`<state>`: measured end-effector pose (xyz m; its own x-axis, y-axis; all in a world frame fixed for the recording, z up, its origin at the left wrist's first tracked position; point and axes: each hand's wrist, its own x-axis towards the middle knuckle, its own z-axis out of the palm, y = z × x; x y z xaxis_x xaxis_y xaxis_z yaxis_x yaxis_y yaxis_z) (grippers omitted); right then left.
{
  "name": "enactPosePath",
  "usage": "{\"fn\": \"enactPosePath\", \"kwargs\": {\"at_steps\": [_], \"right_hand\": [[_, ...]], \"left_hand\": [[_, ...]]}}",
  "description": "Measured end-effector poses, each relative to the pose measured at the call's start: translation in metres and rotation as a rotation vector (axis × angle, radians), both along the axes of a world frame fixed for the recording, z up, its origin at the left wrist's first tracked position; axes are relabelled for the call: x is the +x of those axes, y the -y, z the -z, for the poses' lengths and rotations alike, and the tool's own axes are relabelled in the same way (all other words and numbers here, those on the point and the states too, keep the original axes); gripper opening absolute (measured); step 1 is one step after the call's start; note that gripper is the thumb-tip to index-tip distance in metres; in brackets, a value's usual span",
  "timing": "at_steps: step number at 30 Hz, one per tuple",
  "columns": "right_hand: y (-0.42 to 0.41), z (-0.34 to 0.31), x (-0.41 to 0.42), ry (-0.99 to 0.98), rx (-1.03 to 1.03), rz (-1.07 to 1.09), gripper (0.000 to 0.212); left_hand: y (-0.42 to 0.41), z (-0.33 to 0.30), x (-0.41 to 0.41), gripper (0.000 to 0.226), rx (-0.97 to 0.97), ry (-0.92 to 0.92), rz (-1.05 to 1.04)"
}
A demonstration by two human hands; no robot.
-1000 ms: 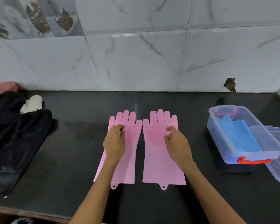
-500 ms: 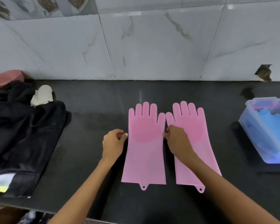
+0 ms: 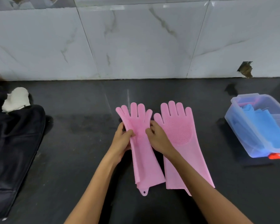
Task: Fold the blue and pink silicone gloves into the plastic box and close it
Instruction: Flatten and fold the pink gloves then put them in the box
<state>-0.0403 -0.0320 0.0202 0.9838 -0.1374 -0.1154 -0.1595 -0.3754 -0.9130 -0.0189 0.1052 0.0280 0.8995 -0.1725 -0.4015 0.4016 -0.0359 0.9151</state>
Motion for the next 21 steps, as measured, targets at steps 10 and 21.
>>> {"fn": "enactPosePath", "kwargs": {"at_steps": [10,21], "right_hand": [[0.083,-0.022,-0.012,0.128,-0.009,0.01,0.041],[0.158,0.009,-0.044,-0.031,-0.212,0.065,0.043]], "left_hand": [[0.061,-0.021,-0.011,0.061,-0.212,0.056,0.177],[0.102,0.013,-0.012,0.061,-0.01,0.026,0.244]]}}
